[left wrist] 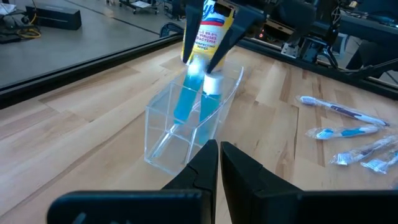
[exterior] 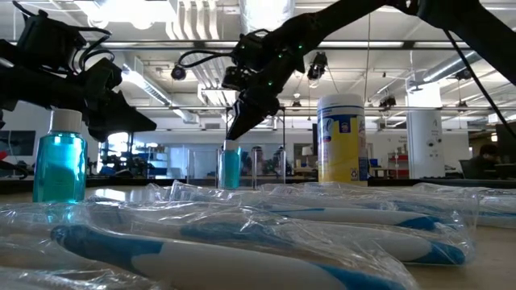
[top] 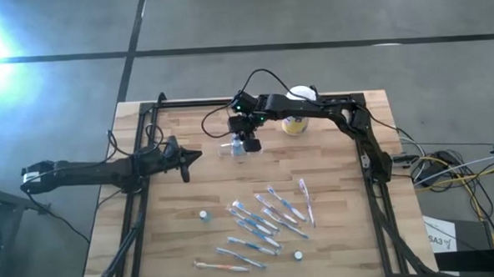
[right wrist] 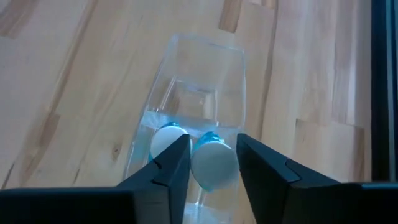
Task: Pick & Place toothbrushing station
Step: Put the blue mouthwash into the middle section of the transparent organizer
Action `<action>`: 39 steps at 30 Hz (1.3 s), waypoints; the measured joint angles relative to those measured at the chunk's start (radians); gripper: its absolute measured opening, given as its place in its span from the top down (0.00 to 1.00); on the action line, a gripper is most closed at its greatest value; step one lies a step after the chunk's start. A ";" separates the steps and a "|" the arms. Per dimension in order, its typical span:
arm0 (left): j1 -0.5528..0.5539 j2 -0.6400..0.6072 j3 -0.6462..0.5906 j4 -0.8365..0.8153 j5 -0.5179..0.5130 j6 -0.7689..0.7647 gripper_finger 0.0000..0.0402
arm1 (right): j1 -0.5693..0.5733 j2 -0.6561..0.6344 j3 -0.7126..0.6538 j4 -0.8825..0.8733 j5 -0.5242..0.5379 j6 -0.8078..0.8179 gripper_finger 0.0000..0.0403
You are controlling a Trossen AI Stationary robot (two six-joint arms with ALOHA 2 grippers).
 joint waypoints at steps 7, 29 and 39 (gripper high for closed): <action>0.000 0.000 0.000 0.000 0.000 0.000 0.94 | 0.000 -0.002 0.050 -0.034 0.003 0.009 0.58; 0.000 0.000 0.000 0.000 0.000 -0.007 0.94 | -0.012 -0.404 0.290 -0.297 -0.125 0.057 0.72; 0.000 0.000 0.000 0.000 0.000 -0.007 0.94 | -0.071 -0.831 -0.016 -0.128 -0.355 0.151 0.92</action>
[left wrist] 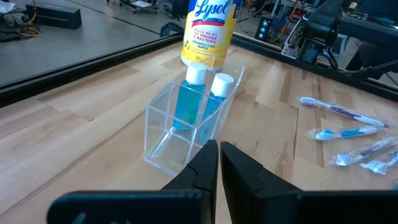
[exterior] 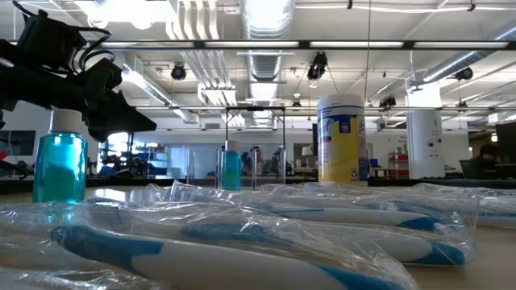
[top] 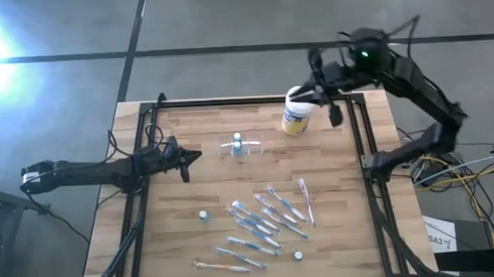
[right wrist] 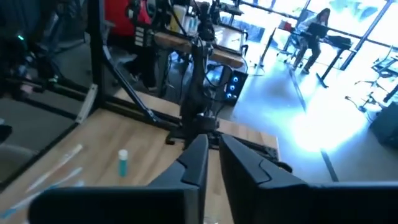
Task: Pick & Place toothbrushing station
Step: Put the blue mouthwash into the middle section of the transparent organizer
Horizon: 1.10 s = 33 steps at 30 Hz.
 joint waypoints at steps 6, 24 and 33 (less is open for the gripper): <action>0.000 0.000 0.000 0.000 0.000 0.000 0.94 | 0.028 -0.240 -0.336 0.194 -0.001 0.111 0.98; 0.000 0.000 0.000 0.032 -0.003 -0.074 0.94 | 0.033 -0.761 -1.232 0.941 0.011 0.339 0.98; 0.000 -0.003 0.000 0.143 0.009 -0.036 0.94 | 0.032 -0.857 -1.455 1.066 0.079 0.328 0.98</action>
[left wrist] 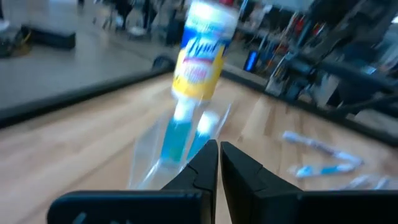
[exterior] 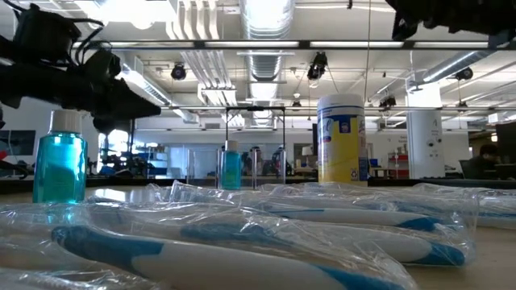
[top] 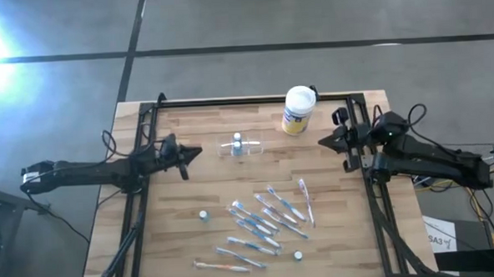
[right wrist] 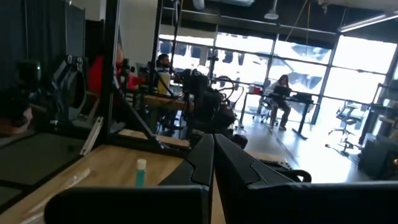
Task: Pick & Place toothbrushing station
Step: Put the blue mouthwash into the middle section of the transparent organizer
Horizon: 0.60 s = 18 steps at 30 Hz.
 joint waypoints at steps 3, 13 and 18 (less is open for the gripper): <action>0.000 -0.004 0.009 0.023 0.023 0.021 0.95 | 0.000 -0.016 -0.064 0.058 0.011 -0.003 0.98; 0.000 -0.005 0.250 -0.094 0.044 0.101 0.98 | 0.000 -0.023 -0.186 0.221 0.027 0.051 0.98; -0.021 0.026 0.556 -0.439 0.013 0.108 0.99 | 0.000 -0.024 -0.207 0.218 0.037 0.044 0.98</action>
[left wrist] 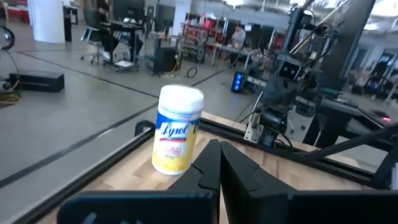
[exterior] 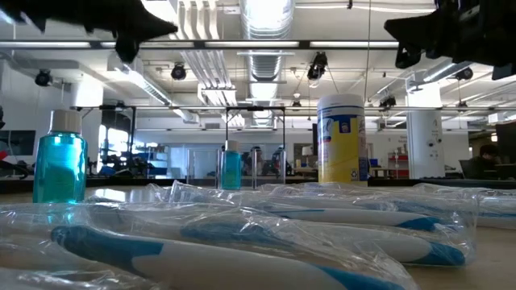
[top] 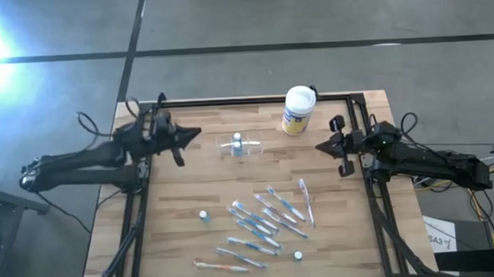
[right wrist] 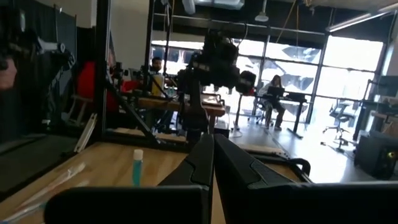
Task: Pick & Place toothbrushing station
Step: Put the blue mouthwash into the middle section of the transparent organizer
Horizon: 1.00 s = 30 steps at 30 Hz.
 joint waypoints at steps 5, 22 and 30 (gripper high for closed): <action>-0.074 0.073 0.322 -0.368 -0.140 0.003 0.99 | 0.000 -0.005 -0.004 -0.007 0.000 0.011 0.98; -0.442 0.512 1.140 -1.418 -0.451 -0.333 0.99 | 0.000 -0.005 -0.018 -0.007 0.000 0.020 0.98; -0.487 0.718 1.216 -1.614 -0.372 -0.564 0.86 | 0.000 -0.005 -0.018 -0.007 0.001 0.008 0.98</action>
